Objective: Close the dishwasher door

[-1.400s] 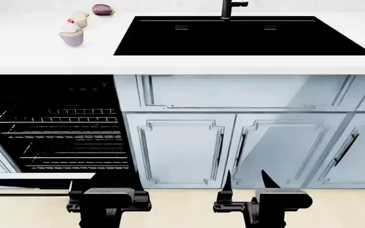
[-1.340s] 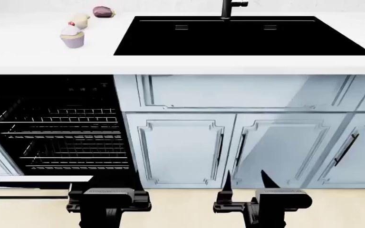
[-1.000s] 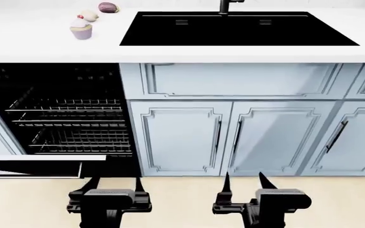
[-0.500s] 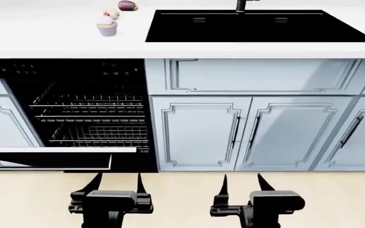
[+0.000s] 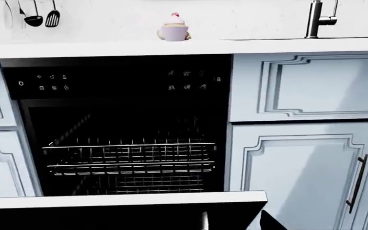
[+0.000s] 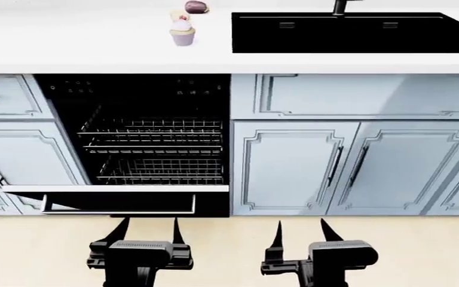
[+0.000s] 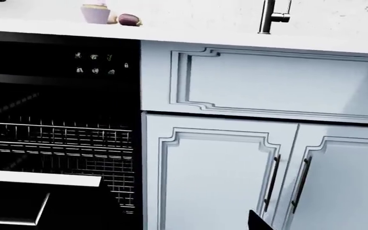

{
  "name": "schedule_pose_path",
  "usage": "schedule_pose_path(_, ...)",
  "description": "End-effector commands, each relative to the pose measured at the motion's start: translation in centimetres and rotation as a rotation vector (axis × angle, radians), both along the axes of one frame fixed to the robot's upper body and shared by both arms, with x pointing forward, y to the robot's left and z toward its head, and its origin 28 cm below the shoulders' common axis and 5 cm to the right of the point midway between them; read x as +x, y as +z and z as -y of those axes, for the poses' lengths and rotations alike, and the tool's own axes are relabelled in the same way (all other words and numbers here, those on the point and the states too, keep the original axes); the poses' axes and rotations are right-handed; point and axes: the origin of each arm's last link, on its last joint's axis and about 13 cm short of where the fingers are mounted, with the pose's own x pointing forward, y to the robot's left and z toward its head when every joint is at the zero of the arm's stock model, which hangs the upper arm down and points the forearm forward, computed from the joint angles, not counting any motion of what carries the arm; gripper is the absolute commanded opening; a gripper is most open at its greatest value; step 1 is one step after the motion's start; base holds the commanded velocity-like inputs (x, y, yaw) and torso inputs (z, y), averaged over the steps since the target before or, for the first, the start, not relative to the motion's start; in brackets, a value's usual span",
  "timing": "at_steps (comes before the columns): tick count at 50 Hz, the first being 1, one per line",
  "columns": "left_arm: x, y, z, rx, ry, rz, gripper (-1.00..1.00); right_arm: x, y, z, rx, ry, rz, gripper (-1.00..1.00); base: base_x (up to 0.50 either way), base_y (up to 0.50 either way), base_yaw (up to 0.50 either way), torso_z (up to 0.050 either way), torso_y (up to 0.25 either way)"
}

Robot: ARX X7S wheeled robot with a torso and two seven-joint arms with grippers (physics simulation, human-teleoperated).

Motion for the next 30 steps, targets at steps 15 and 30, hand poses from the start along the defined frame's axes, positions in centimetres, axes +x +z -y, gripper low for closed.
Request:
schedule_pose_path(15, 0.08, -0.27, 0.03, 0.002, -0.003, 0.005, 1.00, -0.31, 0.18, -0.27, -0.025, 0.022, 0.011, 1.00, 0.00, 0.50, 0.00, 0.000, 0.000)
schedule_pose_path(30, 0.04, -0.32, 0.06, -0.007, -0.002, 0.010, 1.00, -0.45, 0.08, -0.38, -0.031, 0.025, 0.013, 1.00, 0.00, 0.50, 0.00, 0.000, 0.000)
